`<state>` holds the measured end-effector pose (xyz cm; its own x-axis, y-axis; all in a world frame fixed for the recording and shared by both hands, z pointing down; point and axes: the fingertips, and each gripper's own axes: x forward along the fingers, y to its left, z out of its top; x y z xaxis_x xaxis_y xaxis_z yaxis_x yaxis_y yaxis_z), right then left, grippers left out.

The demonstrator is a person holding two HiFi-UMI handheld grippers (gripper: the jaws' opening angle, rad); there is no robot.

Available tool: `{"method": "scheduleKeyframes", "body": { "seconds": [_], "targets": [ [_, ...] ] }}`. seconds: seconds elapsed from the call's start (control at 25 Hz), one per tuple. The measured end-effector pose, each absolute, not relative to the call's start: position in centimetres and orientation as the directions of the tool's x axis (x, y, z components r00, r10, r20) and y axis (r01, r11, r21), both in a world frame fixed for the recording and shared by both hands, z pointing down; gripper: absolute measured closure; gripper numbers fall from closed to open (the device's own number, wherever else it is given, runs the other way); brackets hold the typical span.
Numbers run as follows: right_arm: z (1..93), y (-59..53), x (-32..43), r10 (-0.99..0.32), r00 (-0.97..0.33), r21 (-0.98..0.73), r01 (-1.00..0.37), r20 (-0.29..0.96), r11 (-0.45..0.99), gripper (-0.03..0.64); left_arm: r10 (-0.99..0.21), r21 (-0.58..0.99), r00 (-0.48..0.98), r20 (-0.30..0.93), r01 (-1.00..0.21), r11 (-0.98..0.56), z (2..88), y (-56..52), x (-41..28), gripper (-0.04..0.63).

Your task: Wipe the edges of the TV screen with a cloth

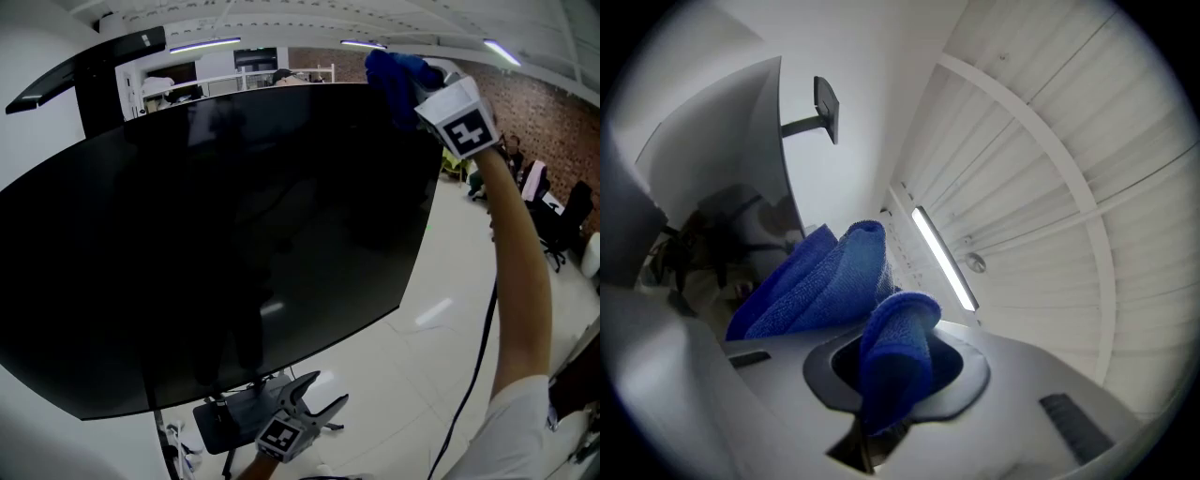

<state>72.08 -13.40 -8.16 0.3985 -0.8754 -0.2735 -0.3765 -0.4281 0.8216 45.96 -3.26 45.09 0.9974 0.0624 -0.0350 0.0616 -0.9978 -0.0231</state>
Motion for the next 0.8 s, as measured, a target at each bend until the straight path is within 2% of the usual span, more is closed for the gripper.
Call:
{"method": "scheduleKeyframes", "body": {
  "seconds": [0.6,0.8],
  "targets": [
    [-8.3,-9.8,84.4,-0.759,0.573,0.705,-0.397,-0.310,-0.588,0.541,0.085,-0.008,0.996,-0.013,0.085,-0.996,46.2,-2.5,50.4,0.279],
    [-8.2,-8.2,87.6,-0.707,0.638,0.757,-0.289,-0.304,-0.586,0.541,0.079,0.010,0.997,0.000,0.079,-0.997,47.0,-2.4,51.5,0.279]
  ]
}}
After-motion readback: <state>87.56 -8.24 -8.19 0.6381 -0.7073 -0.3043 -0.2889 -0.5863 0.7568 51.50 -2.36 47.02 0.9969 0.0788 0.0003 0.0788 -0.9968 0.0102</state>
